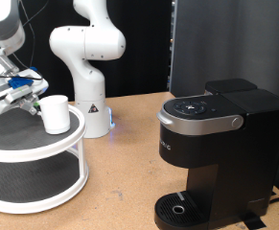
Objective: Make a cup of coffee with the keurig machine
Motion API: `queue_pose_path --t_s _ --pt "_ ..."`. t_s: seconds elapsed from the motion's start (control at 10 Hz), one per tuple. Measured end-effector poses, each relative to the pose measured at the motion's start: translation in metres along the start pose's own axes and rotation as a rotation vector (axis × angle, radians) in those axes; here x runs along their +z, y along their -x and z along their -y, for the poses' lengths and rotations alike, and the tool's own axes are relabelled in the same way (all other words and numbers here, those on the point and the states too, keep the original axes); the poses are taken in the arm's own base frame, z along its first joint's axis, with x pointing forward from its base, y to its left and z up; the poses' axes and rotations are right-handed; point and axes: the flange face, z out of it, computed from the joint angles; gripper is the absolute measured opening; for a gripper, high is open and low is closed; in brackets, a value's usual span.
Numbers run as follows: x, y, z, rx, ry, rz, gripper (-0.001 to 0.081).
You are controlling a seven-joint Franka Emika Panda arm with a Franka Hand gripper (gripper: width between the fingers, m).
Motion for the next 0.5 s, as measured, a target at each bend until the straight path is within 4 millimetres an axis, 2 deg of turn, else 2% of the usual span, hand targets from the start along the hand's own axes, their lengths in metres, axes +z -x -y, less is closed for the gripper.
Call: queue_pose_path --t_s 0.3,0.5 --pt "-0.002 0.0 0.001 0.004 -0.015 -0.008 0.007" --pt "-0.007 -0.01 0.006 0.047 -0.046 -0.018 0.007"
